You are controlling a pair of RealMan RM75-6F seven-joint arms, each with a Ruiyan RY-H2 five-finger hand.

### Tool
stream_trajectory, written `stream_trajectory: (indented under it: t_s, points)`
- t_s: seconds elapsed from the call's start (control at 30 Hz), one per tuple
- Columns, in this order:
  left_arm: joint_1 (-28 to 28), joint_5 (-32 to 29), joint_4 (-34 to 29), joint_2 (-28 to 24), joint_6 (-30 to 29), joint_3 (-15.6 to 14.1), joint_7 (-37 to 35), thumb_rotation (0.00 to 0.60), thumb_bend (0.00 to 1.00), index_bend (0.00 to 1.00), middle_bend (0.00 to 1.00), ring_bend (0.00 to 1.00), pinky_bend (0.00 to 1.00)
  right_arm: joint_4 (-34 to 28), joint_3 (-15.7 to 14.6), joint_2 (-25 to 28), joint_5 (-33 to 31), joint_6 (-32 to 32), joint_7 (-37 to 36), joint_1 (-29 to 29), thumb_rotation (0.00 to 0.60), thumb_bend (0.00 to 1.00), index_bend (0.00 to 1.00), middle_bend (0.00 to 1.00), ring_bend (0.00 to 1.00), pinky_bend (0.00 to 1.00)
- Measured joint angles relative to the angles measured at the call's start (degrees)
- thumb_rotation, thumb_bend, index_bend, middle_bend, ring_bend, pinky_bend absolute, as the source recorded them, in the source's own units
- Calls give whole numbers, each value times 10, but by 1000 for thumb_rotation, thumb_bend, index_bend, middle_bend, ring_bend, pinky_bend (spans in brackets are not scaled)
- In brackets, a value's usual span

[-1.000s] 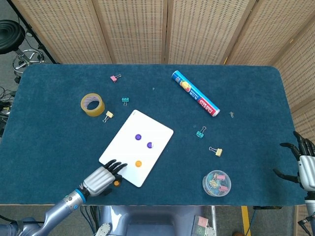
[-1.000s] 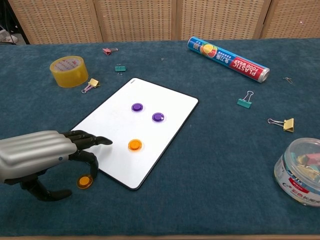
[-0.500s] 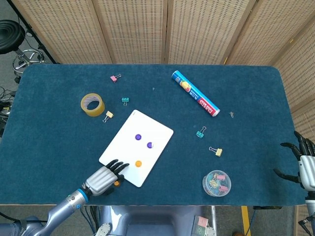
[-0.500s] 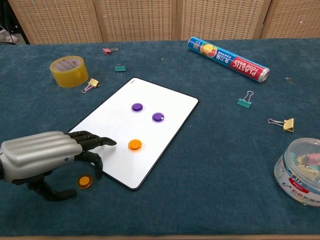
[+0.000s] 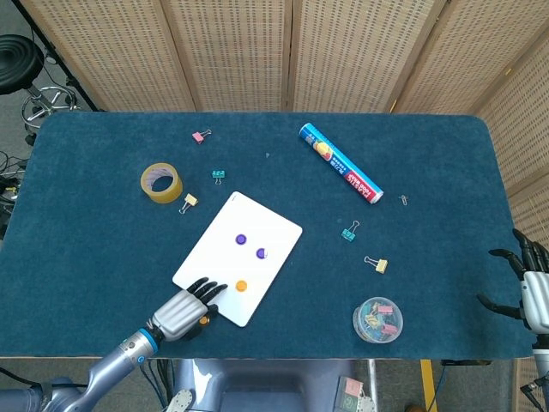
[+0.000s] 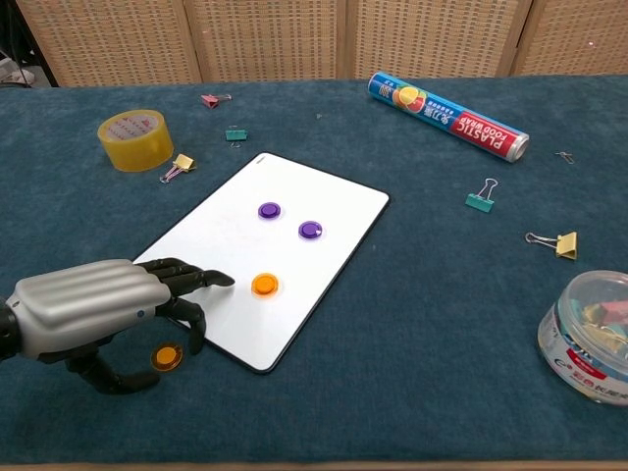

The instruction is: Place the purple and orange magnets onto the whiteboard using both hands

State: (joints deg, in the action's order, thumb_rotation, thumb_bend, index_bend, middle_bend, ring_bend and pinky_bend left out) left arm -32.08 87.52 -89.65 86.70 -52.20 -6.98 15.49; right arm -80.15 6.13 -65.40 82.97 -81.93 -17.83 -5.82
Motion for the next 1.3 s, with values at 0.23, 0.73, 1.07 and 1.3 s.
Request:
stream_trajectory:
  t_s: [0.23,0.73,1.07,1.3]
  points:
    - [0,-7,3,3,-1,4,3,600,345,417,0,0,0,0,1,1,-1,0,-1,0,600,0,271,0,0,0]
    - [2,-11,4,3,-4,4,8,600,353,502,0,0,0,0,1,1,-2,1,-2,0,600,0,271,0,0,0]
    - [4,-7,-5,-5,-12,4,8,600,353,520,0,0,0,0,1,1,-2,1,0,0,600,0,271,0,0,0]
    - [4,-9,-6,-7,-13,5,10,600,354,520,0,0,0,0,1,0,-2,1,1,0,600,0,271,0,0,0]
